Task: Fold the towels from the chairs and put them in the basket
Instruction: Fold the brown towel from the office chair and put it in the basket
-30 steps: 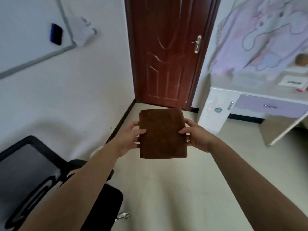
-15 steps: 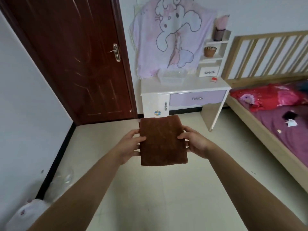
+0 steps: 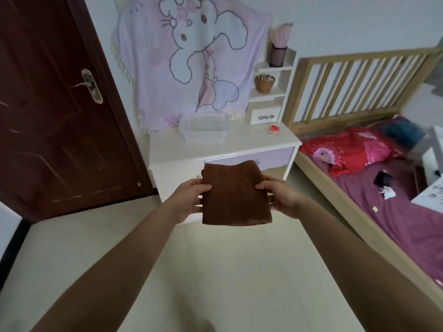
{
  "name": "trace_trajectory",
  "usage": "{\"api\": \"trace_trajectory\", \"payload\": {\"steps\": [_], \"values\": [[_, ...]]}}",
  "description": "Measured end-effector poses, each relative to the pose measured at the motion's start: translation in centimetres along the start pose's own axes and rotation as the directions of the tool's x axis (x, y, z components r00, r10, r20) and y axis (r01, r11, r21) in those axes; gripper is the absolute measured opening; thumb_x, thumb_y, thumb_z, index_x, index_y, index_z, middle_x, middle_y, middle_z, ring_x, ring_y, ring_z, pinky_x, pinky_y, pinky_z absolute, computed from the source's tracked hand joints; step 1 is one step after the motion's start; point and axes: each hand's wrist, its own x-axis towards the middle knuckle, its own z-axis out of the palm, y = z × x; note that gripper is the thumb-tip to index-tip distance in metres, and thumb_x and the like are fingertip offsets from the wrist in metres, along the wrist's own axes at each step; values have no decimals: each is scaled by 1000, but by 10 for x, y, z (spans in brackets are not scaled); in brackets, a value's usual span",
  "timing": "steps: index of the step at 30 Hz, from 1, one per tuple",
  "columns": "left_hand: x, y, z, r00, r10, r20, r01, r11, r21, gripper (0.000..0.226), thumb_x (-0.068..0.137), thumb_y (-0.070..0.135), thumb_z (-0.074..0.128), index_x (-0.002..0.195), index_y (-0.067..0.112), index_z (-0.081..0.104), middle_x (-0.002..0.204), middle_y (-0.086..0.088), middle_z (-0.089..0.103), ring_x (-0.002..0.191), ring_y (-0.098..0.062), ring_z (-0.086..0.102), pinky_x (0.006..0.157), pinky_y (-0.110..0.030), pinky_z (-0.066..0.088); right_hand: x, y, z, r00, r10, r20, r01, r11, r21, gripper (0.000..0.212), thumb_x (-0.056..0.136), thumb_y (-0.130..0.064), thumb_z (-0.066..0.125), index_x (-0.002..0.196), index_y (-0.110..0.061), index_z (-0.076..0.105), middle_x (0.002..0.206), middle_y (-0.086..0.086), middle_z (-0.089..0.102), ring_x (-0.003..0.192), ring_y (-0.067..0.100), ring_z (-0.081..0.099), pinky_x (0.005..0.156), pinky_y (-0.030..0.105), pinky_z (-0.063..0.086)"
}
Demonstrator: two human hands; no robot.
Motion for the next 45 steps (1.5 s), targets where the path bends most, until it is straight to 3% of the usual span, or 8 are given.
{"api": "trace_trajectory", "payload": {"steps": [11, 22, 28, 31, 35, 38, 42, 45], "values": [[228, 120, 28, 999, -3, 49, 0, 997, 72, 31, 93, 18, 64, 124, 20, 60, 116, -11, 70, 100, -32, 71, 73, -38, 60, 203, -96, -95, 998, 17, -63, -12, 997, 76, 39, 93, -11, 57, 131, -23, 61, 114, 9, 68, 90, 25, 68, 67, 34, 56], [409, 214, -18, 973, -13, -230, 41, 992, 115, 32, 96, 19, 60, 128, 18, 57, 117, -11, 67, 99, -29, 69, 81, -43, 59, 449, -194, -106, 984, 62, 168, -69, 997, 36, 34, 94, -8, 55, 125, -18, 63, 109, 7, 66, 83, 25, 67, 85, 44, 60], [478, 238, -77, 944, -26, -328, 50, 997, 65, 34, 97, 16, 58, 130, 22, 56, 113, -8, 68, 91, -25, 68, 76, -38, 57, 545, -223, -64, 971, 71, 230, -76, 997, 13, 41, 95, -9, 59, 132, -27, 57, 118, 6, 71, 102, 28, 71, 91, 45, 58], [523, 240, -105, 949, -13, -316, 30, 998, 49, 36, 98, 13, 56, 133, 22, 53, 112, -6, 67, 98, -26, 67, 80, -39, 55, 586, -228, -46, 983, 48, 179, -54, 998, 30, 44, 95, -6, 59, 133, -28, 55, 119, 4, 71, 108, 26, 69, 86, 39, 58], [584, 247, -142, 959, -55, -278, 59, 998, 7, 34, 98, 12, 56, 130, 23, 54, 108, -2, 67, 98, -24, 67, 78, -37, 56, 637, -231, -19, 995, 84, 58, -88, 994, 63, 46, 95, -6, 58, 137, -24, 53, 121, 3, 68, 110, 25, 66, 94, 43, 54], [627, 244, -167, 964, -118, -239, 125, 992, 14, 34, 97, 14, 57, 129, 25, 56, 110, -3, 68, 97, -22, 68, 70, -34, 53, 670, -227, -5, 991, 136, -1, -136, 989, 67, 47, 95, -8, 58, 139, -23, 52, 121, 3, 68, 109, 26, 67, 99, 47, 52], [669, 220, -186, 949, -247, -195, 254, 967, 11, 36, 96, 14, 57, 130, 25, 56, 104, -3, 69, 86, -21, 66, 64, -32, 49, 701, -203, 4, 971, 231, -60, -227, 971, 72, 49, 93, -9, 58, 139, -24, 52, 119, 4, 70, 105, 25, 69, 91, 41, 55], [694, 194, -188, 927, -335, -169, 341, 940, 11, 38, 96, 13, 56, 132, 24, 54, 107, -5, 67, 87, -21, 65, 64, -32, 49, 721, -174, 7, 945, 313, -90, -307, 949, 78, 51, 93, -9, 59, 141, -24, 50, 119, 7, 70, 107, 28, 68, 97, 45, 53]]}}
